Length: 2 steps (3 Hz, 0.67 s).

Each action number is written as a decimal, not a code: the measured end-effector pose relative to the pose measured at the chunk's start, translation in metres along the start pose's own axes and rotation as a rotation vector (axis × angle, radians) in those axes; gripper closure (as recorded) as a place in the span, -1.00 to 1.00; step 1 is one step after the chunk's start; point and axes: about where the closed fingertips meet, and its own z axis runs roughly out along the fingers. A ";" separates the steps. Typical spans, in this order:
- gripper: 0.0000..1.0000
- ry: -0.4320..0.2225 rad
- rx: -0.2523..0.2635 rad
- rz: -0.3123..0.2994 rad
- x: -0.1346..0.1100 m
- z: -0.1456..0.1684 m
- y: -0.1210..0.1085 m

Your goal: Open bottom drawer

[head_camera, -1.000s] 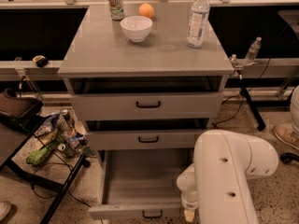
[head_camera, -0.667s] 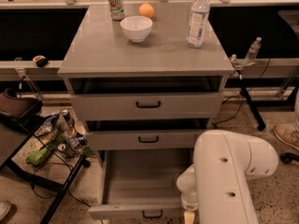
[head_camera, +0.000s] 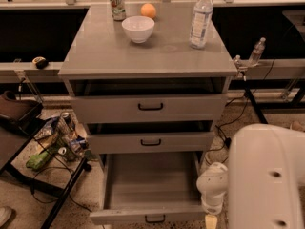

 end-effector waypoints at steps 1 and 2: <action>-1.00 -0.013 0.008 0.041 0.054 -0.059 0.033; -1.00 -0.033 0.033 0.112 0.094 -0.108 0.081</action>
Offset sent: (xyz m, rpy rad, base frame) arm -0.0901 -0.1077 0.3047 -0.0595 -0.2913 -0.2621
